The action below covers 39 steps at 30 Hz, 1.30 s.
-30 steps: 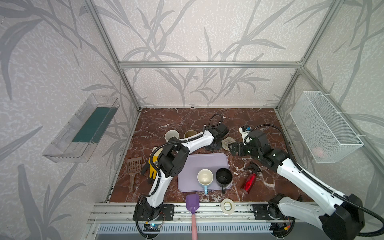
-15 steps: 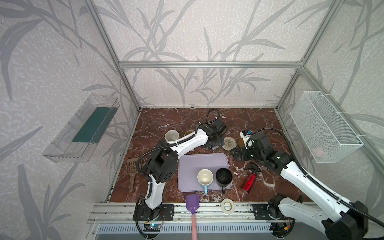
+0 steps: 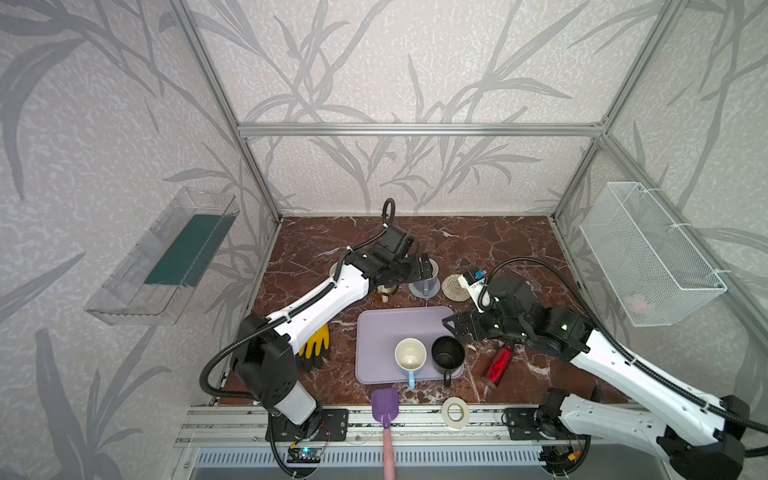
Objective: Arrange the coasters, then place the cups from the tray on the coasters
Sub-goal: 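Open left gripper and draw it back from the lilac mug, then move right gripper down to the light-blue mug on the tray while left arm retracts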
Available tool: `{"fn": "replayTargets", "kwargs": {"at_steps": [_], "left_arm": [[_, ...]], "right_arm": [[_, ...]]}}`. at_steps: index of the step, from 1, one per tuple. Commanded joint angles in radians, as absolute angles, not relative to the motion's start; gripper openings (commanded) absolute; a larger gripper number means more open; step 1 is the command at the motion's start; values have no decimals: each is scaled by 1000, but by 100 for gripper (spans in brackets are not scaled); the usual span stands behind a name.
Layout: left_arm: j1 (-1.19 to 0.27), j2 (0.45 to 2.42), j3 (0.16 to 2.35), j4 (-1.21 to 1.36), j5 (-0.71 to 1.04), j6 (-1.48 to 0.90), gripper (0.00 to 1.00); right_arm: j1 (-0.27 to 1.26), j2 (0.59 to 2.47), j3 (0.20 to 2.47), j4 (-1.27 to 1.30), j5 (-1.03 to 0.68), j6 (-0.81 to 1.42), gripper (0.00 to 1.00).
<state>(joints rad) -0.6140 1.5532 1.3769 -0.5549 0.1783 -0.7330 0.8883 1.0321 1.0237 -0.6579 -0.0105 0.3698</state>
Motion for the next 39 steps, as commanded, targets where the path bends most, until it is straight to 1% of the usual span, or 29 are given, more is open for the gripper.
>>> {"fn": "replayTargets", "kwargs": {"at_steps": [1,3,6,10,13,16,22,26,31,35,39], "left_arm": [[-561,1474,1321,-546,292,-684,99],[-523,1415,1272,-561,308,-678,100],[-486,1328,1224,-599,357,-680,99],[-465,1232,1172,-677,349,-654,99],[-428,1194,1128,-709,385,-649,99],[-402,1171,1095,-726,437,-643,99],[-395,1133,1038,-742,454,-660,98],[-396,1117,986,-730,463,-694,98],[-395,1090,932,-704,468,-730,98],[-397,1050,828,-589,490,-850,98],[-397,1007,785,-583,452,-867,98]], "right_arm": [[1005,1093,1071,-718,85,407,96],[1098,1122,1076,-694,97,420,96],[1178,1148,1048,-647,122,482,94],[1243,1188,1033,-633,155,560,91],[1296,1228,1053,-667,190,580,89],[1339,1262,1064,-683,203,595,84],[1393,1324,1073,-664,200,620,70],[1397,1352,1084,-662,194,618,64],[1396,1392,1082,-651,154,622,60],[1397,1425,1084,-629,141,616,57],[1396,1465,1095,-616,141,612,54]]}}
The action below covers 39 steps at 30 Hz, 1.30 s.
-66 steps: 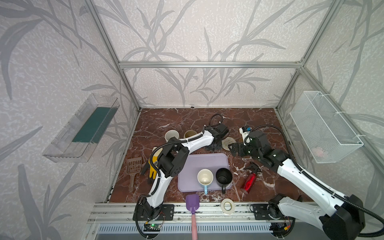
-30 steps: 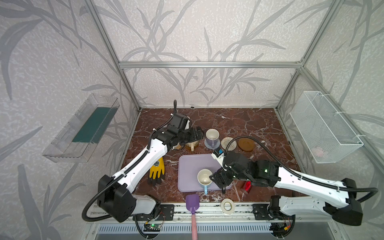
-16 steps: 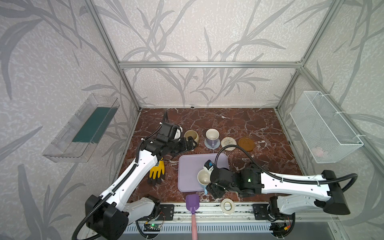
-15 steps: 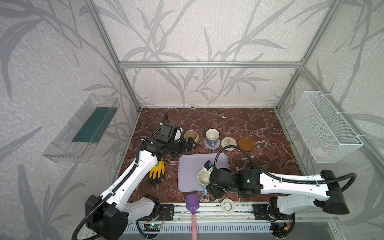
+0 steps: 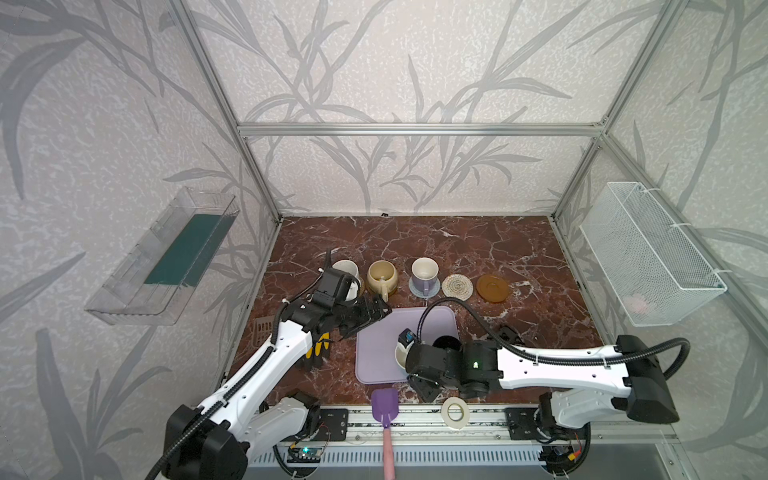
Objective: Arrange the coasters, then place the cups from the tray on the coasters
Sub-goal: 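Move right gripper down to the light-blue mug on the tray while left arm retracts, then close right gripper on the rim of the light-blue mug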
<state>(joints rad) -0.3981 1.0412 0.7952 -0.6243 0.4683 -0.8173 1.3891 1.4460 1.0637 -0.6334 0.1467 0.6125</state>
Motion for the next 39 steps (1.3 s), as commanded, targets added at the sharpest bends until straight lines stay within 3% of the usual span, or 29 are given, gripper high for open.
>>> {"fn": "replayTargets", "kwargs": {"at_steps": [1,25,29,39], "left_arm": [[-395,1003,785,-591,442,-860,98],[-394,963,644,-518,431,-969,99],[-394,946,576,-409,473,-1050,99],[-391,951,578,-440,456,-1007,99]], "right_arm": [[1397,1474,1097,-616,142,616,53],[1394,1675,1186,-657,344,723,38],[1385,1701,1200,-646,336,714,37],[1369,1740,1203,-622,318,708,25]]}}
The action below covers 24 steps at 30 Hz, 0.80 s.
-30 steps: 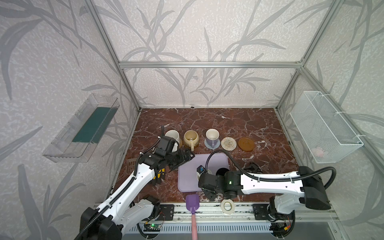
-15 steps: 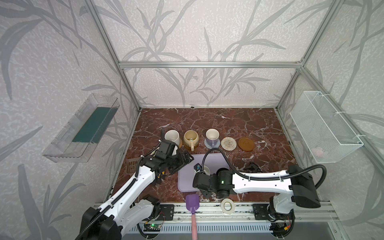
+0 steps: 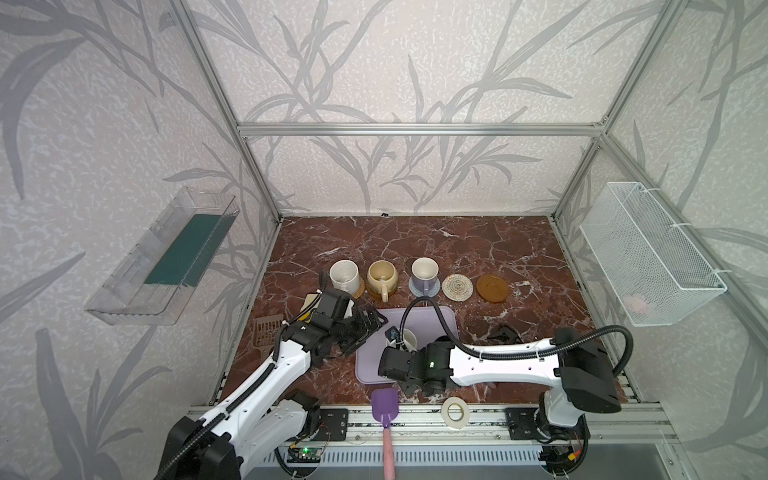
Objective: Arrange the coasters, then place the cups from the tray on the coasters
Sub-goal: 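Close right gripper on the rim of the light-blue mug, then lift the light-blue mug and carry it toward the woven coaster with right gripper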
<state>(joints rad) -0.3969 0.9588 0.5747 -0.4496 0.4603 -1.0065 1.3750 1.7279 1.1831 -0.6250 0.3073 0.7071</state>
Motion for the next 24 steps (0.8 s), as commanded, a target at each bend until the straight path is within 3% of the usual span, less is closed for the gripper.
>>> {"fn": "replayTargets", "kwargs": {"at_steps": [1,8,11,14,17,24], "left_arm": [[-391,954,576,-436,456,-1005,99],[-390,972,582,-433,460,-992,99],[-387,977,605,-469,447,-963,99],[-384,965,621,-509,416,-941,99],[-383,945,648,-552,374,-915,99],[-383,966,705,-580,377,-891,99]], "right_arm": [[1366,1743,1202,-621,315,710,25],[1342,1764,1201,-613,285,727,30],[1340,1767,1207,-619,285,733,28],[1339,1758,1204,-611,290,733,22],[1340,1746,1201,-598,290,724,0],[1343,1650,1148,-548,345,736,0]]}}
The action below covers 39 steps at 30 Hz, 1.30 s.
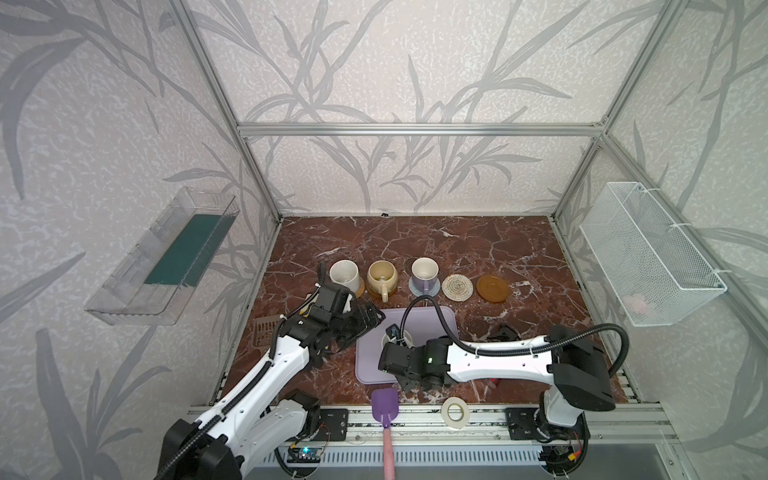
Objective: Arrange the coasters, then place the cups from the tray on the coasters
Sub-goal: 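Lift the light-blue mug and carry it toward the woven coaster with right gripper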
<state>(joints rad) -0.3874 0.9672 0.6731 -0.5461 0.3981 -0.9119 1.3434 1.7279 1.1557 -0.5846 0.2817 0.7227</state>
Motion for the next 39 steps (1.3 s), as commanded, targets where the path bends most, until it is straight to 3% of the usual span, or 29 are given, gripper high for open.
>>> {"fn": "replayTargets", "kwargs": {"at_steps": [1,19,29,39], "left_arm": [[-382,967,713,-581,375,-892,99],[-375,894,877,-512,394,-803,99],[-381,1030,1025,-485,463,-741,96],[-547,1182,1182,-498,351,-708,99]], "right_arm": [[1343,1638,1143,-545,351,739,0],[1294,1417,1103,-438,463,682,0],[1085,1335,1107,-443,324,600,0],[882,1268,1135,-510,260,563,0]]}}
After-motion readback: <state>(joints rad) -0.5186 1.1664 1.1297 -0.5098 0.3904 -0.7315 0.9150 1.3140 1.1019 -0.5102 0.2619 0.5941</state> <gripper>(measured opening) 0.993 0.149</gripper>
